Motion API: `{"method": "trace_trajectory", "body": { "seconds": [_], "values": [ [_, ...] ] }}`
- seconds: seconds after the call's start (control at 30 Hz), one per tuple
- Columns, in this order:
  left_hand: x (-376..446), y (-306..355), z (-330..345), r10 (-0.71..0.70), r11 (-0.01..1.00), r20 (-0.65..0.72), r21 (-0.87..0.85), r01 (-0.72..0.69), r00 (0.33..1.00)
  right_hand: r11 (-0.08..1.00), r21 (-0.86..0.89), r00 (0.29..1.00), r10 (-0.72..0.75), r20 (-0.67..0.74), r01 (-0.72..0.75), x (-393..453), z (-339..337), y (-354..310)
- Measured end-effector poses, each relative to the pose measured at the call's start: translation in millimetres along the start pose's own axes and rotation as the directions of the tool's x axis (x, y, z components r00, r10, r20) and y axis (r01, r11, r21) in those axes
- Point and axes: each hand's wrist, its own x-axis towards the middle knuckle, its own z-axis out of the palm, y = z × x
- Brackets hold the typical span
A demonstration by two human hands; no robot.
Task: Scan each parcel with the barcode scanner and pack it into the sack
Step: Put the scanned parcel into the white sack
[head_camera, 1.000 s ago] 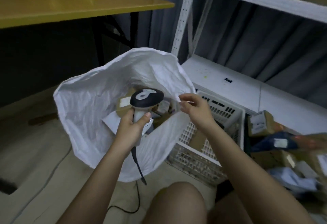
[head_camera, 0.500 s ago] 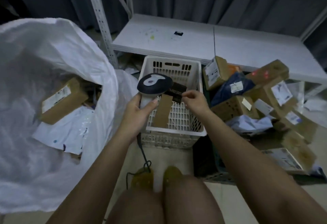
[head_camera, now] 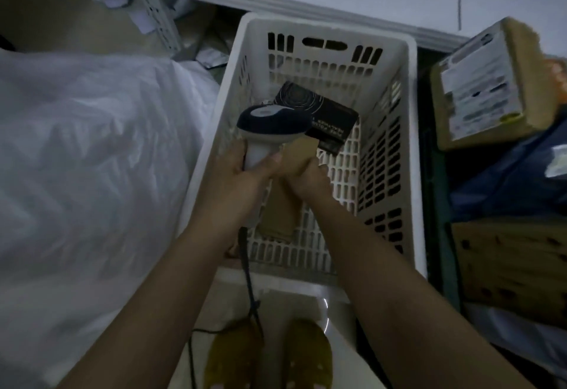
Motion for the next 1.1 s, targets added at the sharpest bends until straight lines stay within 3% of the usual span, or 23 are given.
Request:
{"method": "trace_trajectory", "body": {
  "seconds": [0.2, 0.3, 0.43, 0.57, 0.67, 0.83, 0.93, 1.1],
  "values": [
    [30, -11, -5, -0.121, 0.991, -0.021, -0.059, 0.119, 0.992, 0.998, -0.025, 0.984, 0.046, -0.172, -0.051, 30, 30, -8],
    [35, -12, -8, -0.131, 0.988, -0.016, -0.089, 0.129, 0.991, 0.997, -0.010, 0.988, 0.070, -0.137, -0.072, 36, 34, -4],
    [32, -8, -8, -0.123, 0.985, -0.011, -0.122, 0.121, 0.992, 0.986, 0.160, 0.998, 0.057, -0.026, -0.052, 33, 12, 5],
    [16, -1, -9, -0.083, 0.986, -0.022, -0.146, 0.079, 0.996, 0.882, 0.464, 0.995, -0.042, -0.092, 0.080, 11, -18, 7],
    [-6, 3, -11, -0.042, 0.991, -0.044, -0.126, 0.036, 0.998, 0.804, 0.555, 0.971, -0.108, -0.215, 0.213, -19, -48, 0],
    [-64, 22, -13, 0.020, 0.998, -0.012, -0.063, -0.020, 1.000, 0.758, 0.488, 0.868, -0.204, -0.452, 0.432, -100, -93, -11],
    [-106, 40, -18, 0.057, 0.998, 0.008, -0.034, -0.057, 0.998, 0.705, 0.503, 0.824, -0.210, -0.525, 0.500, -163, -115, -10],
    [-167, 73, -23, 0.135, 0.991, 0.033, -0.008, -0.135, 0.990, 0.703, 0.433, 0.757, -0.232, -0.611, 0.565, -260, -138, 10]
  ]
}}
